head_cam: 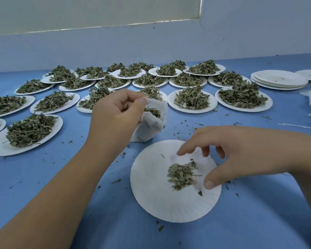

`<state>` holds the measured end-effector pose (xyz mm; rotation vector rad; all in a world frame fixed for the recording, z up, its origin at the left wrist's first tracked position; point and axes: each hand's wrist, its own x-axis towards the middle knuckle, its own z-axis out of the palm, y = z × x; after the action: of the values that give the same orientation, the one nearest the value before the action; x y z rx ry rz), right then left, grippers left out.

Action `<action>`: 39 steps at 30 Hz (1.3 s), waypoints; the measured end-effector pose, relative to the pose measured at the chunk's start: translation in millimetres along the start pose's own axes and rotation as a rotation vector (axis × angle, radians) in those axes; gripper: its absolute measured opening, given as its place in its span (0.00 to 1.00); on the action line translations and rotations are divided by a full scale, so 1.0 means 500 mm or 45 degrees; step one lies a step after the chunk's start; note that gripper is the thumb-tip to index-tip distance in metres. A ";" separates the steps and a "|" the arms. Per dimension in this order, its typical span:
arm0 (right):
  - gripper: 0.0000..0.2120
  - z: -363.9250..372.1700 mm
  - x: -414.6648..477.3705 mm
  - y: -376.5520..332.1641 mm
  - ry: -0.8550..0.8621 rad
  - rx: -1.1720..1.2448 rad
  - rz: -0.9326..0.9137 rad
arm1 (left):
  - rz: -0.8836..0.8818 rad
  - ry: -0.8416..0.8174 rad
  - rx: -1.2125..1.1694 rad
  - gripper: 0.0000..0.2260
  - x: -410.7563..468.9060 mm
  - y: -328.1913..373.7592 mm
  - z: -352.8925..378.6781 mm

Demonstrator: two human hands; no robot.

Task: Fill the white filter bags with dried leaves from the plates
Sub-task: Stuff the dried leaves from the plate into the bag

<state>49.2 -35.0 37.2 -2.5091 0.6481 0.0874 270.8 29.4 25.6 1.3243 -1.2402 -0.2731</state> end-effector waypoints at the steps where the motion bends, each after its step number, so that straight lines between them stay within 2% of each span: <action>1: 0.29 0.001 0.000 0.000 -0.037 0.001 0.019 | 0.000 0.000 0.003 0.10 0.000 0.000 0.000; 5: 0.31 0.018 0.009 -0.005 -0.076 -0.052 0.040 | 0.002 -0.007 0.005 0.10 0.000 0.001 0.001; 13: 0.21 0.047 0.030 -0.020 0.117 -0.118 0.005 | -0.004 -0.028 0.012 0.11 0.000 -0.003 0.002; 19: 0.34 0.050 0.020 -0.020 0.068 -0.118 0.012 | 0.011 -0.047 0.035 0.10 0.000 -0.006 0.002; 22: 0.35 0.066 0.026 -0.029 0.093 -0.155 0.009 | 0.017 -0.056 0.053 0.09 0.001 -0.007 0.002; 32: 0.15 0.084 0.040 -0.057 0.160 -0.216 -0.050 | 0.024 -0.062 0.098 0.11 0.001 -0.010 0.002; 39: 0.08 0.079 0.038 -0.064 0.175 -0.179 -0.071 | 0.029 -0.082 0.112 0.11 -0.002 -0.008 0.003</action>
<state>83.5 1.1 15.5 -2.6850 0.6466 -0.0621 270.8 28.3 21.5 1.3854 -1.3337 -0.2493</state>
